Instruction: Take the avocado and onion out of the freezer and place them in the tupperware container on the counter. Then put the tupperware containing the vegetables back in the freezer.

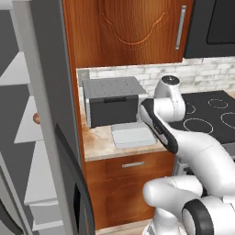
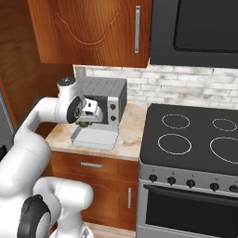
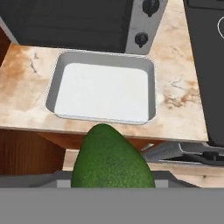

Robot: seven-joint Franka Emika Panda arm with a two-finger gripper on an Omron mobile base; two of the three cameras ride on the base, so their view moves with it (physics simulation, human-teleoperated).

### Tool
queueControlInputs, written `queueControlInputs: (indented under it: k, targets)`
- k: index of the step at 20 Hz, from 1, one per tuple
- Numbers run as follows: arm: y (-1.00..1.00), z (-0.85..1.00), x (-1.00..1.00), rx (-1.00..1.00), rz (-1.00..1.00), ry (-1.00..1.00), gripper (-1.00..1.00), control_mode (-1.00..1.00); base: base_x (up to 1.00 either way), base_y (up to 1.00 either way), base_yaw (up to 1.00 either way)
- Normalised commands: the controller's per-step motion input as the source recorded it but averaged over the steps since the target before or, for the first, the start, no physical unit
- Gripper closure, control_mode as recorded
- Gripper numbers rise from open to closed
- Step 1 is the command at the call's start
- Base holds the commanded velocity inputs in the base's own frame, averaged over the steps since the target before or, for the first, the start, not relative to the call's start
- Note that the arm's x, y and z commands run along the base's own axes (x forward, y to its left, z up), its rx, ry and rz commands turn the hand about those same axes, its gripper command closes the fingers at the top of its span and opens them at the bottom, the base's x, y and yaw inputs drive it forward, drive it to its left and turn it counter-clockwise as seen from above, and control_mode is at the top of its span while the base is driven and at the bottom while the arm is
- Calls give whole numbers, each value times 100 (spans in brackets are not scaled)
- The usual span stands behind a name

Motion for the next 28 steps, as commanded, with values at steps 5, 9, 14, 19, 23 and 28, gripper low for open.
queueControlInputs:
  k: [5, 9, 14, 19, 23, 28]
  targets:
    - [0, -50, 58, 0, 0, 4, 100, -100, 0, 0, 0]
    - [0, -50, 41, 0, 0, 1, 100, -100, 0, 0, 0]
    - [0, -50, 32, 0, 0, 0, 100, -100, 0, 0, 0]
    - [0, -47, 26, 0, 0, 0, 100, -100, 0, 0, 0]
    - [0, -36, 16, 0, 0, 0, 100, -100, 0, 0, 0]
    - [0, -31, 4, 0, 0, 0, 100, -100, 0, 0, 0]
